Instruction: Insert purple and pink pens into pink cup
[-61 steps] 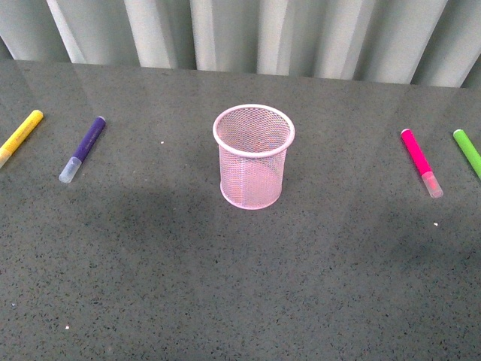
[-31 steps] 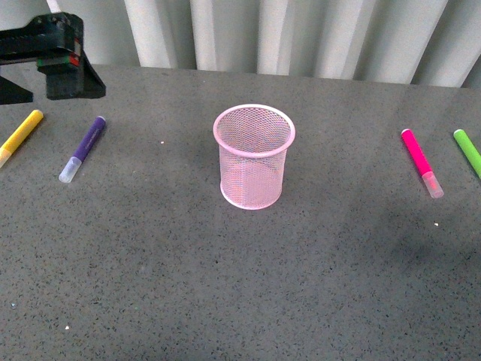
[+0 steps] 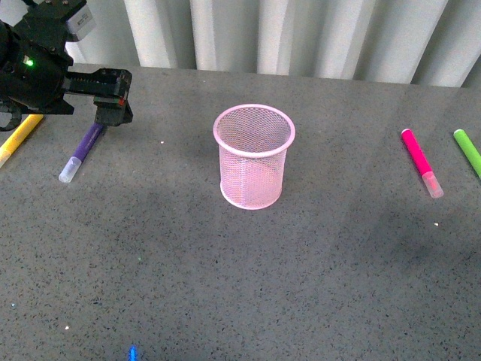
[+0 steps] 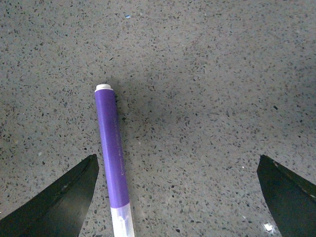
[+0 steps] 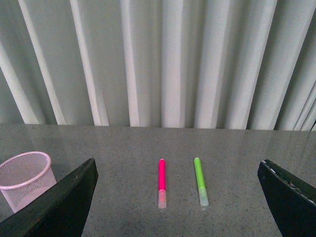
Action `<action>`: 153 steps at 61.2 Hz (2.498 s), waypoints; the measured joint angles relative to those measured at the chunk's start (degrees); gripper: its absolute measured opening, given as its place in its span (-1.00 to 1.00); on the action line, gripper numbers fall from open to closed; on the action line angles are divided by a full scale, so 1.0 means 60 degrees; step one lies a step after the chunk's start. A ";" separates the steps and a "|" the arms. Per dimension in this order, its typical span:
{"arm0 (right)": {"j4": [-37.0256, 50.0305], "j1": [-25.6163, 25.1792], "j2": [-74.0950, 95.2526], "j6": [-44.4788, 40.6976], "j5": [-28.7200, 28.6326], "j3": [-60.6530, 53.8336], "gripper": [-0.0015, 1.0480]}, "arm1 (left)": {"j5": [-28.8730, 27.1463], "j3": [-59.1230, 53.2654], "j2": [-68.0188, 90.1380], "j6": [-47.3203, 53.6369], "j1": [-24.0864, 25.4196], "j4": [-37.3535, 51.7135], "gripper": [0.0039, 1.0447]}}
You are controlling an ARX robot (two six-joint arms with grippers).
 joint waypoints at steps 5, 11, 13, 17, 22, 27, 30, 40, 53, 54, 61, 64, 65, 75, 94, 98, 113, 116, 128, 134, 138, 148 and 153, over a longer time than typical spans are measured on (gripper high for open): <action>0.0000 0.0000 0.0000 0.0000 0.0000 0.0000 0.87 | 0.0004 0.0248 0.0277 0.0051 0.0051 -0.0124 0.88; 0.0000 0.0000 0.0000 0.0000 0.0000 0.0000 0.87 | -0.0011 0.0546 0.0568 0.0109 0.0095 -0.0230 0.88; 0.0000 0.0000 0.0000 0.0000 0.0000 0.0000 0.87 | -0.0007 0.0659 0.0667 0.0135 0.0120 -0.0288 0.88; 0.0000 0.0000 0.0000 0.0000 0.0000 0.0000 0.87 | -0.0011 0.0896 0.0834 0.0200 0.0157 -0.0382 0.88; 0.0000 0.0000 0.0000 0.0000 0.0000 0.0000 0.87 | -0.0015 0.1191 0.1016 0.0237 0.0204 -0.0499 0.88; 0.0000 0.0000 0.0000 0.0000 0.0000 0.0000 0.87 | -0.0022 0.1519 0.1268 0.0255 0.0281 -0.0623 0.88; 0.0000 0.0000 0.0000 0.0000 0.0000 0.0000 0.87 | -0.0036 0.1621 0.1370 0.0255 0.0313 -0.0692 0.88; 0.0000 0.0000 0.0000 0.0000 0.0000 0.0000 0.87 | -0.0098 0.1876 0.1774 0.0291 0.0430 -0.0772 0.88; 0.0000 0.0000 0.0000 0.0000 0.0000 0.0000 0.87 | -0.0193 0.2233 0.2259 0.0332 0.0532 -0.0984 0.88; 0.0000 0.0000 0.0000 0.0000 0.0000 0.0000 0.87 | -0.0200 0.2255 0.2280 0.0335 0.0535 -0.1005 0.88; 0.0000 0.0000 0.0000 0.0000 0.0000 0.0000 0.87 | -0.0444 0.2524 0.2546 0.0466 0.0565 -0.1086 0.88; 0.0000 0.0000 0.0000 0.0000 0.0000 0.0000 0.87 | -0.0535 0.2670 0.2630 0.0474 0.0572 -0.1118 0.88; 0.0000 0.0000 0.0000 0.0000 0.0000 0.0000 0.87 | -0.0528 0.2707 0.2652 0.0474 0.0576 -0.1144 0.88; 0.0000 0.0000 0.0000 0.0000 -0.0004 0.0000 0.87 | -0.0572 0.3078 0.2820 0.0503 0.0594 -0.1596 0.88; 0.0000 0.0000 0.0000 0.0000 0.0000 0.0000 0.87 | -0.0707 0.3213 0.2812 0.0503 0.0525 -0.2291 0.20; 0.0000 0.0000 0.0000 0.0000 0.0000 0.0000 0.87 | -0.0761 0.3195 0.2772 0.0499 0.0506 -0.2412 0.03; 0.0000 0.0000 0.0000 0.0000 0.0000 0.0000 0.87 | -0.0871 0.2761 0.2452 0.0423 0.0484 -0.2448 -0.68; 0.0000 0.0000 0.0000 0.0000 -0.0004 0.0000 0.87 | -0.0871 0.2572 0.2350 0.0306 0.0481 -0.2262 -0.76; 0.0000 0.0000 0.0000 0.0000 -0.0004 0.0000 0.87 | -0.0514 0.1162 0.1519 -0.0590 0.0244 -0.0597 -0.77; 0.0000 0.0000 0.0000 0.0000 0.0000 0.0000 0.87 | -0.0415 0.0390 0.0787 -0.1020 -0.0033 0.0361 -0.77; 0.0000 0.0000 0.0000 0.0000 0.0000 0.0000 0.87 | -0.0310 -0.0124 0.0273 -0.1373 -0.0182 0.1166 -0.77; 0.0000 0.0000 0.0000 0.0000 -0.0004 0.0000 0.87 | -0.0299 -0.1555 -0.1118 -0.2350 -0.0576 0.3676 -0.77; 0.0000 0.0000 0.0000 0.0000 -0.0004 0.0000 0.87 | -0.0401 -0.2390 -0.1847 -0.3228 -0.0874 0.5249 -0.77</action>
